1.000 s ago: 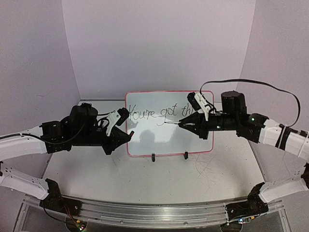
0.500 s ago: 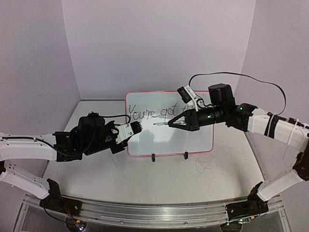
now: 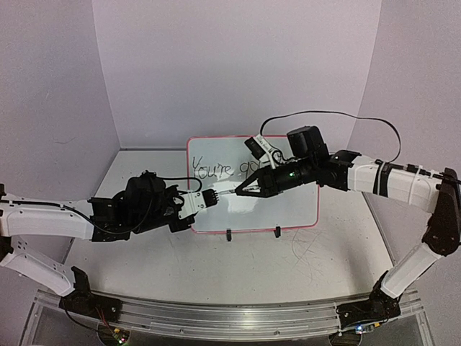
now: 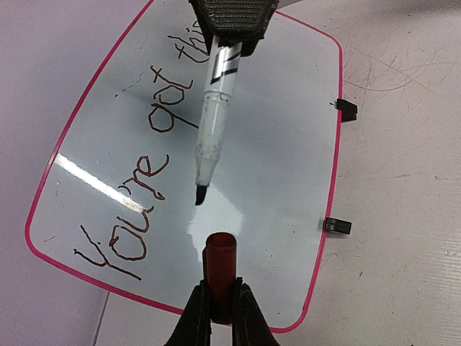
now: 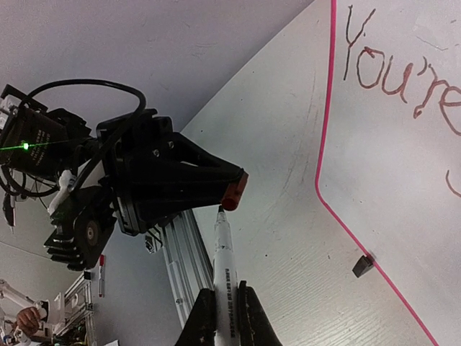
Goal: Write a sentence on the whiteboard
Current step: Insert the whiteboard marker without the cap into the pen cap.
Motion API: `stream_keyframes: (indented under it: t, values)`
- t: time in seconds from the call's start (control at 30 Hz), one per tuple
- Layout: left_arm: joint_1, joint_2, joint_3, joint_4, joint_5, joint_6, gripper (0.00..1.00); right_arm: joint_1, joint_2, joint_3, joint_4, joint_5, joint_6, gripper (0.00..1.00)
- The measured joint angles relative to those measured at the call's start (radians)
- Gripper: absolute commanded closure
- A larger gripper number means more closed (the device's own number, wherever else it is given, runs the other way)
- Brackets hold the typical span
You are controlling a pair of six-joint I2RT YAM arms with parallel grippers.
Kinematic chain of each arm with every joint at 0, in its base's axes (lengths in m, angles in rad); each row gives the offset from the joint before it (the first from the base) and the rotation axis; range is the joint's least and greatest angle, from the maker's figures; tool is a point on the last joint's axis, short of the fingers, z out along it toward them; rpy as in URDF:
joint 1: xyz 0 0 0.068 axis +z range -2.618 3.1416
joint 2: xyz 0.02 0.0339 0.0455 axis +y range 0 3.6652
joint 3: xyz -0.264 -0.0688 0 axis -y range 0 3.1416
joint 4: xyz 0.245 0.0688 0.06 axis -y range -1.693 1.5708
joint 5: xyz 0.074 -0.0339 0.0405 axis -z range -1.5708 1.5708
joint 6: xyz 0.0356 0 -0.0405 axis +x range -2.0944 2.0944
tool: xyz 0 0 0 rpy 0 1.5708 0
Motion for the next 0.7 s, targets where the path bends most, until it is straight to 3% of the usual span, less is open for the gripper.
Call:
stream_keyframes:
  t: [0.7]
  values:
    - [-0.006,0.012,0.0,0.005,-0.001,0.006,1.0,0.029,0.039,0.05,-0.086,0.033,-0.012,1.0]
